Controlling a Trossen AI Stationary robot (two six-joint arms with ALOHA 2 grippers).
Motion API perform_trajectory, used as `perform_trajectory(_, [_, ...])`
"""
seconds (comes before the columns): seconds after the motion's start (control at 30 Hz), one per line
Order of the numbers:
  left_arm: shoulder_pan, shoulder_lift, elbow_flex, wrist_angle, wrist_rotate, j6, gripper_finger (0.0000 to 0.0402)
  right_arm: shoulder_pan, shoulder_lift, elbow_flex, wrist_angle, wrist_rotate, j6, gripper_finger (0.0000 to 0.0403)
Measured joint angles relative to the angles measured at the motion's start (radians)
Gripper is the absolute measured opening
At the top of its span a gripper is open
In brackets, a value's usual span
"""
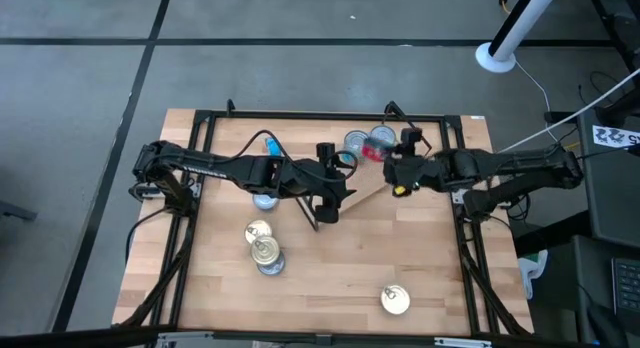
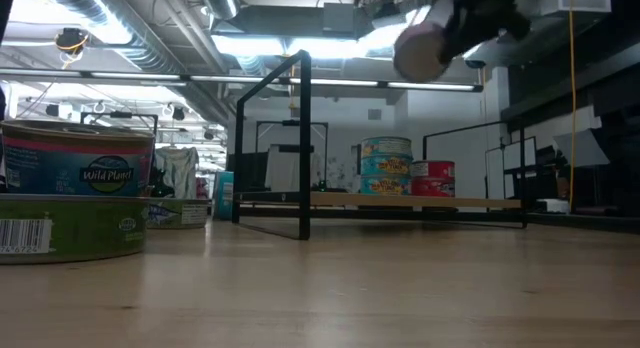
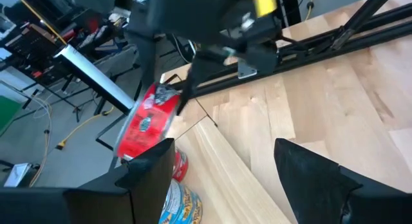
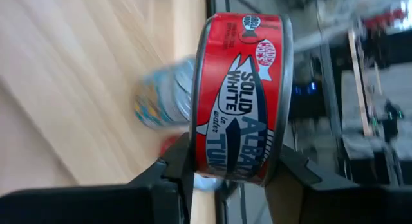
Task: Stack canned seafood by type on shelf
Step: Stack the red tuna can on top of the red tuna can on the shelf
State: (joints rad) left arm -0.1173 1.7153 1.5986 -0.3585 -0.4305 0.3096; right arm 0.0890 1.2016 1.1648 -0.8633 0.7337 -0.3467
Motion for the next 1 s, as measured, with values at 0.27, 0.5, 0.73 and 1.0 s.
perform_trajectory(0.27, [0.0, 0.0, 0.0, -0.013, -0.002, -0.034, 0.0264, -0.199, 0.065, 0.0, -0.038, -0.01, -0.056, 0.0127])
perform_trajectory(0.5, [0.0, 0.0, 0.0, -0.067, -0.004, -0.063, 0.0264, -0.343, 0.15, 0.0, -0.037, -0.062, -0.171, 0.0127])
perform_trajectory(0.73, [0.0, 0.0, 0.0, -0.125, -0.004, -0.079, 0.0265, -0.415, 0.246, 0.0, -0.029, -0.073, -0.238, 0.0127])
perform_trajectory(1.0, [0.0, 0.0, 0.0, -0.133, -0.004, -0.079, 0.0265, -0.458, 0.317, 0.0, -0.025, -0.07, -0.239, 0.0127])
